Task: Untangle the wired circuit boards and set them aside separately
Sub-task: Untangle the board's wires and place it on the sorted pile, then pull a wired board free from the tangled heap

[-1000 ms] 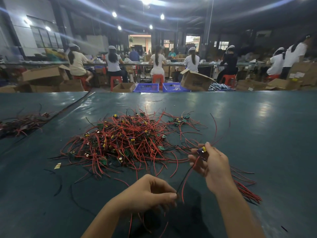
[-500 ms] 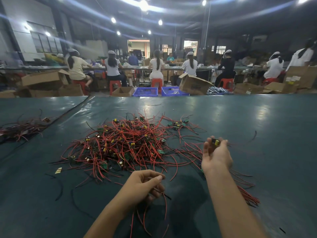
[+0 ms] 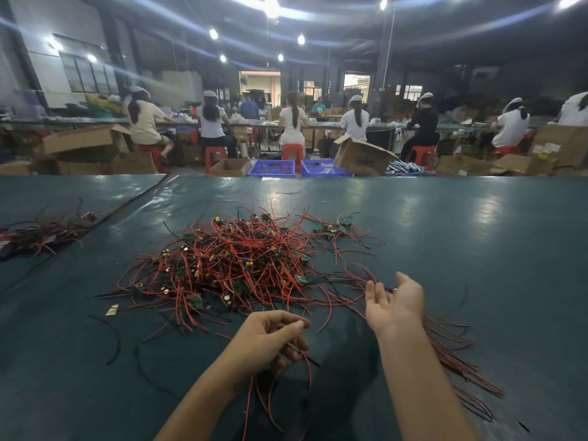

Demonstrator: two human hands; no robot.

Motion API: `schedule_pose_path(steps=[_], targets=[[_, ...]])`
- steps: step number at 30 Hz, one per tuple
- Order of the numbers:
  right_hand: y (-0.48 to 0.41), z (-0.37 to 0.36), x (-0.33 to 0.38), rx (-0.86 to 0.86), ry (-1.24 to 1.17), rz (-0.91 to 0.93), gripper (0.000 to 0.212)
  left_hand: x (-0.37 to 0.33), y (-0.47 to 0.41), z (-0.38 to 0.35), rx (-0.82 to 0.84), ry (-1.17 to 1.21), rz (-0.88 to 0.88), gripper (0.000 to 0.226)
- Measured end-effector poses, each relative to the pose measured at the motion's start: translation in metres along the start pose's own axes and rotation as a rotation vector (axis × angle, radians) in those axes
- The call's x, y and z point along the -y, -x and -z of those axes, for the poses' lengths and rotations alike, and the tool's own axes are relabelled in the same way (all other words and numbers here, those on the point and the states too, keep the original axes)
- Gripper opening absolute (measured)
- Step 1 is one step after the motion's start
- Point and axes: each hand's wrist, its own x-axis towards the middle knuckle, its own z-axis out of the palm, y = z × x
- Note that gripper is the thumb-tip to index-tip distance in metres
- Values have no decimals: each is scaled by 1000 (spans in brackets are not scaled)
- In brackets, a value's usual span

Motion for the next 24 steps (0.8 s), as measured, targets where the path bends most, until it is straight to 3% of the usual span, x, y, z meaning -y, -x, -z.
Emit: schedule_pose_path(steps=[4,7,11,16,21,24], targets=[[1,8,-3,57,109,-29,42,0,-1,0,1,-3,2,16],[1,26,-18,126,309,-64,18,0,-1,-1,-5,-13,-3,16],[-9,42,-35,111,550,-76,10,0,0,-3,-2,-21,0,16],[-39,32,-29,123,890,312,12,0,-2,0,-7,-19,0,17],[-55,38,-24,165,1117,585,11,3,-3,3,-22,-43,-14,16],[-46,37,-37,292,1149,727,11,5,-4,6,-188,-114,-132,14]])
